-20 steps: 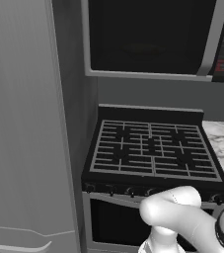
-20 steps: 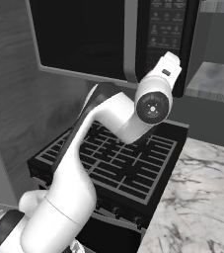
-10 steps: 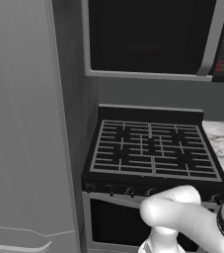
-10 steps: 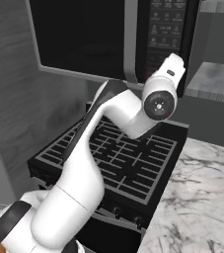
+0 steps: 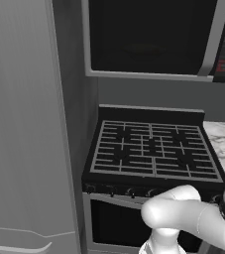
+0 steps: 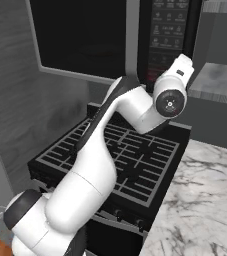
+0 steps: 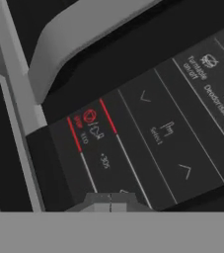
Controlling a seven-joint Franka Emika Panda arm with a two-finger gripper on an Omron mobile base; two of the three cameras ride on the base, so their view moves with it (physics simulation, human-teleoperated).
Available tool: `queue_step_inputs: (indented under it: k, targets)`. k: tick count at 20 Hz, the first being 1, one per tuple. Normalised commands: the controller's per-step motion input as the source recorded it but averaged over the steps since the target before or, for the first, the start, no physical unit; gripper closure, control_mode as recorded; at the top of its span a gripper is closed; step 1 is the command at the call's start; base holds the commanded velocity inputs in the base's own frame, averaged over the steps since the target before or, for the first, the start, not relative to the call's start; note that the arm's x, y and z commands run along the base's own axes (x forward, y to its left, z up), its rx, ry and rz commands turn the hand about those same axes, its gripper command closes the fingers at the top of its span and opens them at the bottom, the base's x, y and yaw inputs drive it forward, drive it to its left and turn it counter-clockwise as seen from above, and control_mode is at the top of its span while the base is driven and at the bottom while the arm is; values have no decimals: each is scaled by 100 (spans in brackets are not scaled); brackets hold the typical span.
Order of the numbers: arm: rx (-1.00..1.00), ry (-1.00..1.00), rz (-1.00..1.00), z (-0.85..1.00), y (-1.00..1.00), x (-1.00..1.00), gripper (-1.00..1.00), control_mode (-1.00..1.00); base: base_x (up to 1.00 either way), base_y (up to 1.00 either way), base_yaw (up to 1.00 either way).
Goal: Place the bowl containing the fish and kebab skewer in the microwave. Close the microwave door and press the start button to microwave the meal.
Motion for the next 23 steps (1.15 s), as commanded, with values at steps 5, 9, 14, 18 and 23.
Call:
queue_step_inputs:
  k: [5,9,14,18,23]
  targets:
    - [0,0,0,-4,-22,35,100,-100,0,0,0]
    - [0,0,0,-4,-21,37,100,-100,0,0,0]
    - [0,0,0,-7,-18,37,100,-100,0,0,0]
    - [0,0,0,-19,-5,36,100,-100,0,0,0]
    - [0,0,0,-19,-2,48,100,-100,0,0,0]
